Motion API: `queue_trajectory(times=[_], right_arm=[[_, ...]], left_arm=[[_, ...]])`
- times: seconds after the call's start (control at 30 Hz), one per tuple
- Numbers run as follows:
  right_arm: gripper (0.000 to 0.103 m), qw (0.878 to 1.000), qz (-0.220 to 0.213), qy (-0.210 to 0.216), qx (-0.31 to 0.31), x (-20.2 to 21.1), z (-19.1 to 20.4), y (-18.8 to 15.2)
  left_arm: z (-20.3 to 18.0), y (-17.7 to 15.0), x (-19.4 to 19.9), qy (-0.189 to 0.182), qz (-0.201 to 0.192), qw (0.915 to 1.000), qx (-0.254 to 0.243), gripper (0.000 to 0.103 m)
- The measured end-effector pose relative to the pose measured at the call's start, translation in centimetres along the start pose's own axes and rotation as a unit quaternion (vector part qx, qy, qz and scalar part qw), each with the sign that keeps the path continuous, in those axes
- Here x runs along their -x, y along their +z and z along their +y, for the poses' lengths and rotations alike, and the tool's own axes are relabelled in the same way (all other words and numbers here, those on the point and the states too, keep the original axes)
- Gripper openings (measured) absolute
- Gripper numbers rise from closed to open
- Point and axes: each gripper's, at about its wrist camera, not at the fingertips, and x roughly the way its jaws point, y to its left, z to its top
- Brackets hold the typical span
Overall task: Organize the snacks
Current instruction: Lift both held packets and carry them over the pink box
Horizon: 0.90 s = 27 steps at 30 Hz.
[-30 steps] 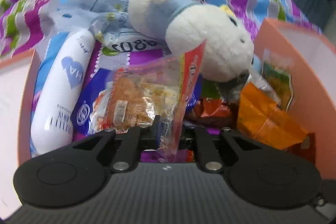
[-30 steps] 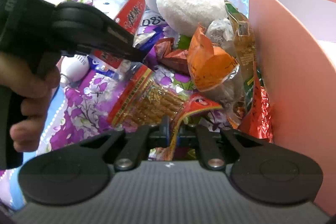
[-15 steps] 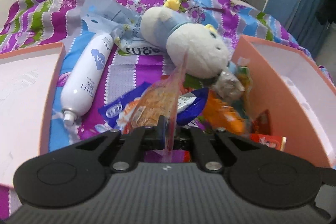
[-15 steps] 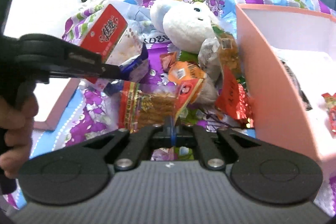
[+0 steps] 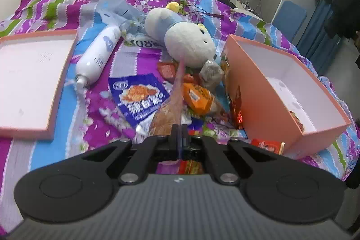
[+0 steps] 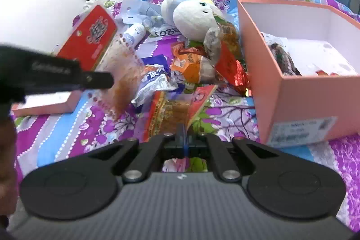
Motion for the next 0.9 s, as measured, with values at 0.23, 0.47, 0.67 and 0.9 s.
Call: queue_trajectory(times=[0.23, 0.47, 0.67, 0.9], right_arm=[[0.003, 1.0, -0.023, -0.011, -0.004, 2.4, 0.0, 1.0], [0.003, 0.998, -0.054, -0.021, -0.008, 4.6, -0.6, 3.1], [0.003, 0.997, -0.073, -0.023, -0.018, 6.1, -1.7, 5.1], [0.003, 0.994, -0.106, -0.026, -0.018, 8.2, -2.9, 7.8]], left_arm=[[0.9, -0.6, 2.6, -0.007, 0.005, 0.9995, 0.031, 0.0], [0.3, 1.1, 3.8, -0.011, 0.01, 0.9989, 0.044, 0.0], [-1.5, 3.7, 4.6, -0.021, -0.004, 0.9992, 0.032, 0.0], [-4.1, 7.5, 5.2, -0.042, -0.025, 0.9987, 0.017, 0.0]])
